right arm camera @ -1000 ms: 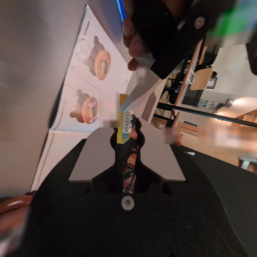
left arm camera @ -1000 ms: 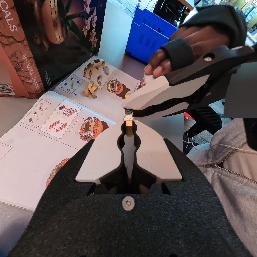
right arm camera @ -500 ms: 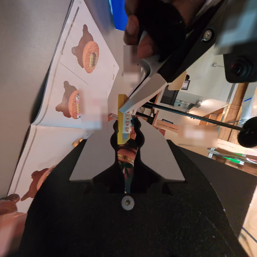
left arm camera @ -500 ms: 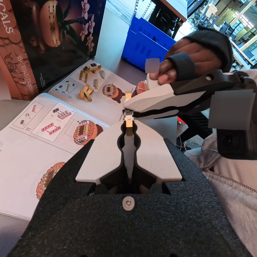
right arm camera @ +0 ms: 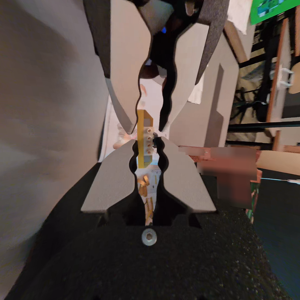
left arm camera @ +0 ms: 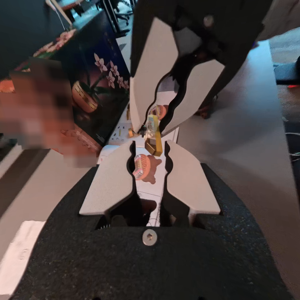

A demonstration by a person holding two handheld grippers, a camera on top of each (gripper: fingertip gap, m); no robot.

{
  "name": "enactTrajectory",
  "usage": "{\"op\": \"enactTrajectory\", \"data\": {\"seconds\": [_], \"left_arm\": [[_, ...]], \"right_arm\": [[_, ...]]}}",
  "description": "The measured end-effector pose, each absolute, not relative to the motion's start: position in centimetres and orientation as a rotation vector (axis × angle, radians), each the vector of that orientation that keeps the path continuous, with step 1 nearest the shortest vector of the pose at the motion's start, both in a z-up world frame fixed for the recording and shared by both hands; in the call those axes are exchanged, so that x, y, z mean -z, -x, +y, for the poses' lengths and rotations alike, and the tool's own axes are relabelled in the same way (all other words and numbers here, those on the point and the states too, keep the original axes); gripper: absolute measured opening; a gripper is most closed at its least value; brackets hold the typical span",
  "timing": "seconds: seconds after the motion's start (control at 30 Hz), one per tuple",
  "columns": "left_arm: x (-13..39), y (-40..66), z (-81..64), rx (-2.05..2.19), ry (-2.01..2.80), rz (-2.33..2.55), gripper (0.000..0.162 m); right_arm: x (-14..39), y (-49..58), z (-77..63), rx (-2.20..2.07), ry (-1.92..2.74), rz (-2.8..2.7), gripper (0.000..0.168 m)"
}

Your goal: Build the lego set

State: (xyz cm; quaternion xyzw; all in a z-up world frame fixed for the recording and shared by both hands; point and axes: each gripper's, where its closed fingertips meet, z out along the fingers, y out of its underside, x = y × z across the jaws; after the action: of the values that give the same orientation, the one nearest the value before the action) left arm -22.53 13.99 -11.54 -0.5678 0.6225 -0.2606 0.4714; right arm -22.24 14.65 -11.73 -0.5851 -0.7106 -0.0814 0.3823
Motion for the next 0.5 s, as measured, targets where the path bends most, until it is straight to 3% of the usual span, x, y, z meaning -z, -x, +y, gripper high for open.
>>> {"op": "enactTrajectory", "data": {"seconds": [0.2, 0.5], "left_arm": [[11.29, 22.24, 13.51, 0.584, 1.274, 1.525, 0.023], [11.1, 22.02, 13.21, 0.523, 1.178, 1.493, 0.019]], "right_arm": [[12.01, 22.31, 14.36, 0.161, 1.541, -1.842, 0.022], [12.44, 22.25, 14.23, 0.121, 1.569, -1.868, 0.022]]}}
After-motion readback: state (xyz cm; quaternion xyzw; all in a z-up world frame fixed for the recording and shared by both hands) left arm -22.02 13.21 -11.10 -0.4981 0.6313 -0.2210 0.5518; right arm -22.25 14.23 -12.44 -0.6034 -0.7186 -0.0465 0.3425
